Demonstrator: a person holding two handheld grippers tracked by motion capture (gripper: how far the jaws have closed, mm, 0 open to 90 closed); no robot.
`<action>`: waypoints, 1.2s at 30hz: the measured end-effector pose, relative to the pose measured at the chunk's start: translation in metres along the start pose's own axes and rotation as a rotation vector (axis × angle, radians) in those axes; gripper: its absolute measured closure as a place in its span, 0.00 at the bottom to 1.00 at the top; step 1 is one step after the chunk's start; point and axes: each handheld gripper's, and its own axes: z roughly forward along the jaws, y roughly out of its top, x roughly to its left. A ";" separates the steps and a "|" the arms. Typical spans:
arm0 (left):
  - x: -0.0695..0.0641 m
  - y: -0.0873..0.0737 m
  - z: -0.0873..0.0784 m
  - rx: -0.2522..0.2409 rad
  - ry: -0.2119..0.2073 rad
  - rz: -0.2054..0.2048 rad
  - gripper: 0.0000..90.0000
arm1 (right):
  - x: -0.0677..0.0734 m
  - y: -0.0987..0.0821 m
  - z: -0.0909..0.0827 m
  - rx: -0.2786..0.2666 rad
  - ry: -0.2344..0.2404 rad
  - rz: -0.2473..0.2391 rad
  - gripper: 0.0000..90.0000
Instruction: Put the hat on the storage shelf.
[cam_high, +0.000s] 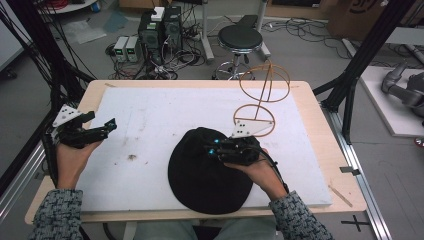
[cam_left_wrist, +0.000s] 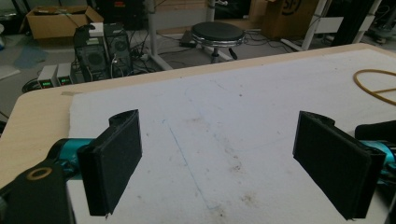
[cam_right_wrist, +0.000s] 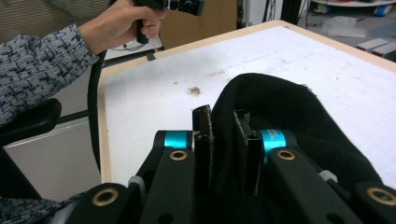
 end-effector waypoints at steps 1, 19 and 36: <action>0.000 0.000 0.000 -0.001 0.001 0.000 0.18 | 0.000 0.000 -0.002 -0.004 -0.007 0.001 0.92; 0.002 -0.001 0.000 0.004 0.005 -0.005 0.18 | -0.004 0.024 -0.045 -0.108 -0.071 -0.028 0.93; 0.004 -0.001 -0.001 0.005 0.007 -0.007 0.18 | 0.005 0.070 -0.084 -0.174 -0.113 -0.111 0.93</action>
